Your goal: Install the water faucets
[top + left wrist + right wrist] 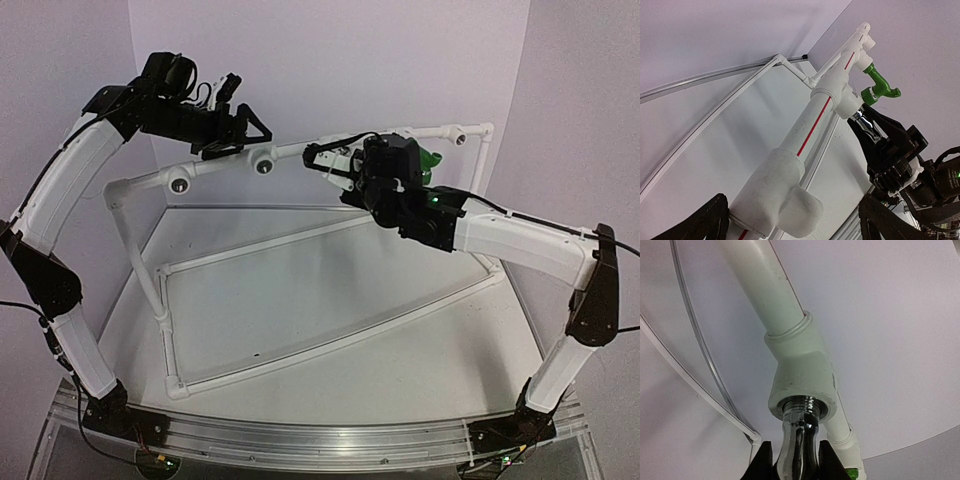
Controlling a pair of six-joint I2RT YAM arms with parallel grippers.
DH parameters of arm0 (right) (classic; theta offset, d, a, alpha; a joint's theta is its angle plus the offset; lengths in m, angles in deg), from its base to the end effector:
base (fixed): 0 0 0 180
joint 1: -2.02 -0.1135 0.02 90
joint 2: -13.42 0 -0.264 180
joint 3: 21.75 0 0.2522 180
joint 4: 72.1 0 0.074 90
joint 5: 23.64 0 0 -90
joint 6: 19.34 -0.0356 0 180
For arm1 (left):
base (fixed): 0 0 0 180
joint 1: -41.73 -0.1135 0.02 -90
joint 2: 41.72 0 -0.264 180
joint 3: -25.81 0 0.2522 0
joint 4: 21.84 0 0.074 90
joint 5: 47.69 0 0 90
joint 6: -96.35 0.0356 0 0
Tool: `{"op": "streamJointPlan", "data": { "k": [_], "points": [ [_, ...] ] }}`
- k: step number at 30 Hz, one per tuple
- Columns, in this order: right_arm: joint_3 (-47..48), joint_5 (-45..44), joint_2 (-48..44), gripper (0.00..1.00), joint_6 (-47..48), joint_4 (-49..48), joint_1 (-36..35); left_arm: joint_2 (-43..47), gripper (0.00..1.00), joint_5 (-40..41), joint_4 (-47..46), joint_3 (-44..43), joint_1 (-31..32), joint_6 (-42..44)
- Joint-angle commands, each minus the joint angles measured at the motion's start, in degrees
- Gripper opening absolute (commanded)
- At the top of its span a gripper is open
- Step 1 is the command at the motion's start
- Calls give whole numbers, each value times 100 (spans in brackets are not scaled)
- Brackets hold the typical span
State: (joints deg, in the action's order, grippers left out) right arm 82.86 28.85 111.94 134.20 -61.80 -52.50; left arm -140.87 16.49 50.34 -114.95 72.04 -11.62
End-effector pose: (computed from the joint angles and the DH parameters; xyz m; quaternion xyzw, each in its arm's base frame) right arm 0.2567 0.3228 0.3938 -0.4822 0.5446 -0.2855 0.6240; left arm 0.2873 -0.1859 0.4877 0.2011 0.8297 -0.3747 0.3615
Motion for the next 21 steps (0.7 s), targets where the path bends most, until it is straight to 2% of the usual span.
{"op": "streamJointPlan", "data": {
  "k": [1,21],
  "points": [
    [452,687,79,0,-856,-388,30,186,90,-174,22,70,63,-152],
    [792,1367,42,0,-3447,22,142,177,88,-187,8,121,56,-155]
  ]
}}
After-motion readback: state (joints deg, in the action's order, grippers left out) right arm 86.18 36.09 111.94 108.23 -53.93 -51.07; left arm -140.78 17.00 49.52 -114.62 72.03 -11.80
